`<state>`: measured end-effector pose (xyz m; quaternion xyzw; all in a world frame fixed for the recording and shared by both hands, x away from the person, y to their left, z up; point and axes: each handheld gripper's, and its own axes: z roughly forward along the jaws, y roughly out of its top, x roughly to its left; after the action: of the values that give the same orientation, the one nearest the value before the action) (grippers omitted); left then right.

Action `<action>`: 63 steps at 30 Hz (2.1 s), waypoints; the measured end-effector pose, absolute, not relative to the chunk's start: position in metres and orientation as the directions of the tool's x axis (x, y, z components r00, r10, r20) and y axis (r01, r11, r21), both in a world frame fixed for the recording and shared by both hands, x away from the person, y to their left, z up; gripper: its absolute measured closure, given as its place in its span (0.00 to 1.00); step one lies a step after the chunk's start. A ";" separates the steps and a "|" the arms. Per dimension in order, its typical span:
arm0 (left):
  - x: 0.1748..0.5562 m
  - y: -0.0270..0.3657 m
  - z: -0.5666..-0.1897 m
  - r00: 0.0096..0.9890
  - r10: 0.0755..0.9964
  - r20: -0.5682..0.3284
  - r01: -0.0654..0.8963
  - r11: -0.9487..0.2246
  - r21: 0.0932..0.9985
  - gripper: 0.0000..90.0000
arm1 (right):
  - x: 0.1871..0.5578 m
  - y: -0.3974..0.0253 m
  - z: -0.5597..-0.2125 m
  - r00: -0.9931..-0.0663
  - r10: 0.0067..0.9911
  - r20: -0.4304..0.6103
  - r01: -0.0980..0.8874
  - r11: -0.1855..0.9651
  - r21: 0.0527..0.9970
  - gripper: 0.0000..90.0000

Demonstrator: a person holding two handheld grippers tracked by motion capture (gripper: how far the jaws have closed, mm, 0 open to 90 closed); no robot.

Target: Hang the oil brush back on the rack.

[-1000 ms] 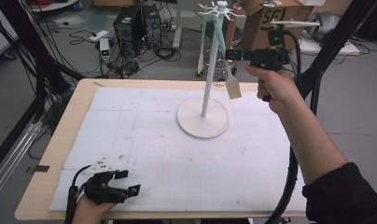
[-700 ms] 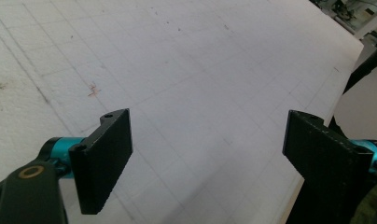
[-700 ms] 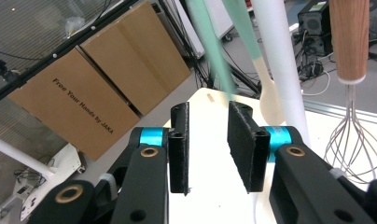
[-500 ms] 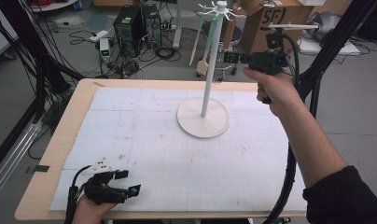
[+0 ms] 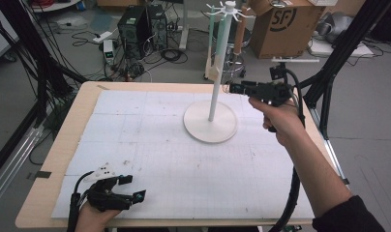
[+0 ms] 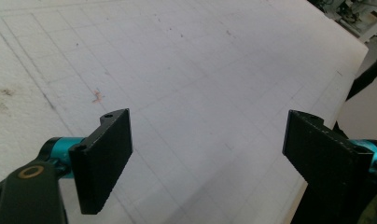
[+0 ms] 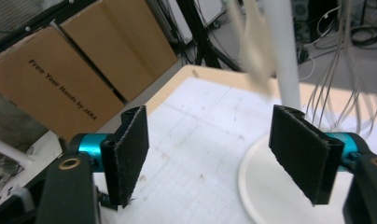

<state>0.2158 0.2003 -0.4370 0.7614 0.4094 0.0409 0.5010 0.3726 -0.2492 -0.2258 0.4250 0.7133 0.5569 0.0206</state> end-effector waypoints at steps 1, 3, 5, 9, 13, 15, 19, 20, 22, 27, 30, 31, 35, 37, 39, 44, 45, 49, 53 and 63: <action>0.216 0.200 -0.437 0.661 0.665 -0.349 0.581 -0.159 0.798 0.18 | 0.369 -0.250 -0.232 -0.638 0.625 0.450 0.586 0.015 0.810 0.29; 0.216 0.200 -0.437 0.659 0.668 -0.347 0.580 -0.158 0.799 0.18 | 0.362 -0.250 -0.244 -0.641 0.628 0.441 0.586 0.029 0.809 0.28; 0.216 0.200 -0.437 0.658 0.669 -0.346 0.581 -0.159 0.798 0.18 | 0.356 -0.250 -0.256 -0.638 0.628 0.445 0.598 0.040 0.801 0.28; 0.216 0.199 -0.436 0.655 0.670 -0.351 0.583 -0.151 0.799 0.18 | 0.346 -0.251 -0.282 -0.639 0.638 0.429 0.597 0.060 0.800 0.28; 0.217 0.199 -0.436 0.656 0.668 -0.350 0.580 -0.150 0.801 0.18 | 0.336 -0.251 -0.308 -0.642 0.634 0.431 0.608 0.078 0.790 0.28; 0.216 0.199 -0.435 0.653 0.666 -0.360 0.583 -0.139 0.801 0.18 | 0.331 -0.251 -0.320 -0.643 0.630 0.435 0.614 0.084 0.785 0.28; 0.217 0.199 -0.435 0.646 0.662 -0.380 0.593 -0.122 0.796 0.18 | 0.321 -0.252 -0.344 -0.639 0.632 0.438 0.630 0.103 0.770 0.28; 0.217 0.199 -0.435 0.647 0.657 -0.385 0.597 -0.124 0.792 0.18 | 0.319 -0.252 -0.348 -0.638 0.636 0.435 0.629 0.104 0.770 0.28; 0.218 0.199 -0.436 0.643 0.653 -0.400 0.609 -0.118 0.785 0.18 | 0.316 -0.254 -0.357 -0.628 0.633 0.453 0.646 0.100 0.757 0.29; 0.220 0.199 -0.436 0.628 0.644 -0.437 0.632 -0.095 0.769 0.18 | 0.308 -0.255 -0.364 -0.611 0.650 0.452 0.671 0.122 0.732 0.29; 0.221 0.201 -0.436 0.622 0.638 -0.454 0.638 -0.076 0.766 0.18 | 0.302 -0.257 -0.373 -0.603 0.649 0.464 0.682 0.118 0.722 0.29; 0.221 0.202 -0.436 0.618 0.640 -0.456 0.642 -0.075 0.763 0.18 | 0.300 -0.258 -0.378 -0.599 0.652 0.465 0.686 0.118 0.718 0.29; 0.222 0.201 -0.437 0.612 0.639 -0.466 0.650 -0.070 0.757 0.18 | 0.292 -0.261 -0.392 -0.591 0.649 0.479 0.696 0.110 0.710 0.29; 0.222 0.201 -0.437 0.616 0.640 -0.460 0.647 -0.077 0.758 0.18 | 0.289 -0.262 -0.395 -0.598 0.650 0.469 0.688 0.116 0.716 0.29; 0.222 0.200 -0.437 0.617 0.638 -0.461 0.647 -0.079 0.758 0.18 | 0.286 -0.263 -0.396 -0.602 0.642 0.475 0.687 0.113 0.718 0.29; 0.222 0.198 -0.436 0.622 0.635 -0.459 0.645 -0.083 0.759 0.18 | 0.279 -0.263 -0.402 -0.608 0.639 0.471 0.685 0.122 0.718 0.29; 0.222 0.198 -0.437 0.621 0.636 -0.457 0.645 -0.084 0.759 0.18 | 0.278 -0.264 -0.403 -0.609 0.638 0.471 0.683 0.121 0.720 0.29; 0.222 0.198 -0.436 0.624 0.635 -0.455 0.644 -0.087 0.760 0.18 | 0.276 -0.263 -0.408 -0.609 0.640 0.468 0.688 0.133 0.713 0.29; 0.222 0.198 -0.436 0.619 0.639 -0.457 0.643 -0.079 0.761 0.18 | 0.275 -0.262 -0.411 -0.611 0.645 0.458 0.686 0.143 0.714 0.29; 0.221 0.197 -0.436 0.622 0.641 -0.450 0.641 -0.086 0.763 0.17 | 0.264 -0.260 -0.431 -0.594 0.642 0.485 0.695 0.105 0.711 0.28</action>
<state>0.2214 0.1965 -0.4364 0.7370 0.4347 0.0001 0.5176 0.2636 -0.2605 -0.4312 0.4499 0.7429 0.4950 -0.0267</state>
